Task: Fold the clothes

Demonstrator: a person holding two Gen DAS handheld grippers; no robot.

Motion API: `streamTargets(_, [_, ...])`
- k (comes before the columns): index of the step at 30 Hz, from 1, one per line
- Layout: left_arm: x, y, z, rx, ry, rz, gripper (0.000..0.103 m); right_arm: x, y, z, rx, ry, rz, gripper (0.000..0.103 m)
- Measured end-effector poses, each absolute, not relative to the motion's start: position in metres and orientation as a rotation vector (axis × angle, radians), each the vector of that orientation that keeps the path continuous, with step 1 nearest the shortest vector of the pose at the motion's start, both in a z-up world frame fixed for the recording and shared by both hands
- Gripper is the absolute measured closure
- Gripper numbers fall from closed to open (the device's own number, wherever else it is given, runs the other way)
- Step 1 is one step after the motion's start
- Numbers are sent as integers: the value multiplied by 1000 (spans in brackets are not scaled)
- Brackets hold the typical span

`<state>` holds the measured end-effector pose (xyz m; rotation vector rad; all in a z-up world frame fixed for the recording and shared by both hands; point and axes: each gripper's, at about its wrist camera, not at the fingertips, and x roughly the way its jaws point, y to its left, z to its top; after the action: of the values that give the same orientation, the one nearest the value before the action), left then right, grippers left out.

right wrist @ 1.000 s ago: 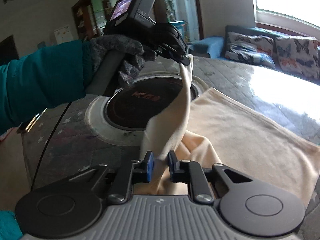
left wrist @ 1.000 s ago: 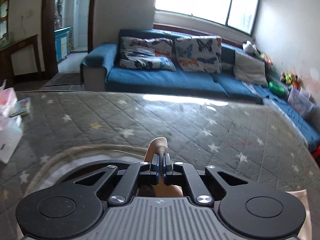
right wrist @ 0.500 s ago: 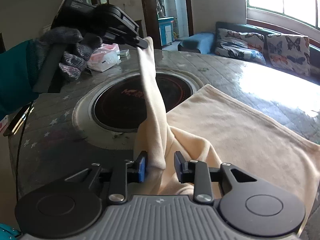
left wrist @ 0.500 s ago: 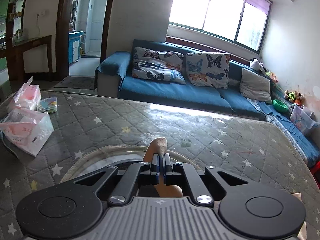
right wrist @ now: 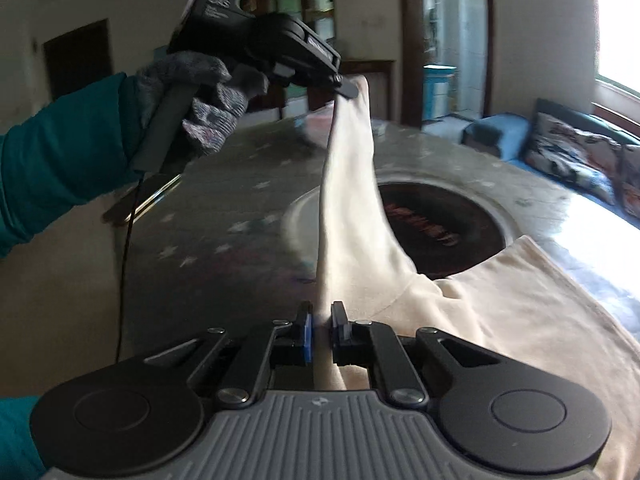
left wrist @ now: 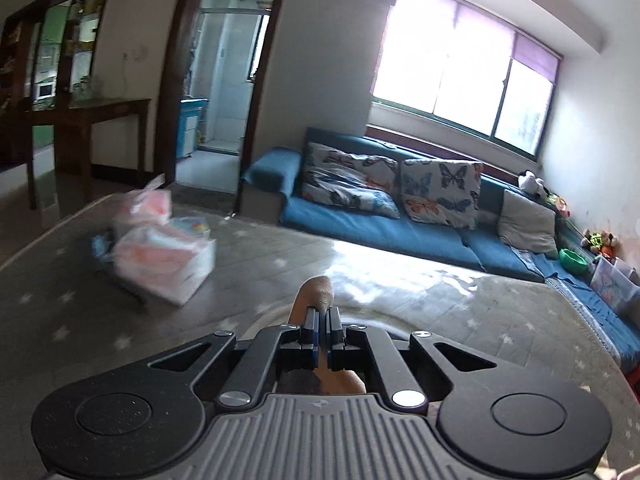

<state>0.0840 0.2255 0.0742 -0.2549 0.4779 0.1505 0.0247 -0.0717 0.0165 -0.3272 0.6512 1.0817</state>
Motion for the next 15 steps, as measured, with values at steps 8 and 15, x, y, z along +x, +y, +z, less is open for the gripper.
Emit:
streamTargets(8, [32,258,24,-310,545,266,99,-3,-41,-12,-427,734,1189,88])
streamTargets(15, [1,273,-4,-341,599,336,99,-16,-39,-13,-404,732,1241,67])
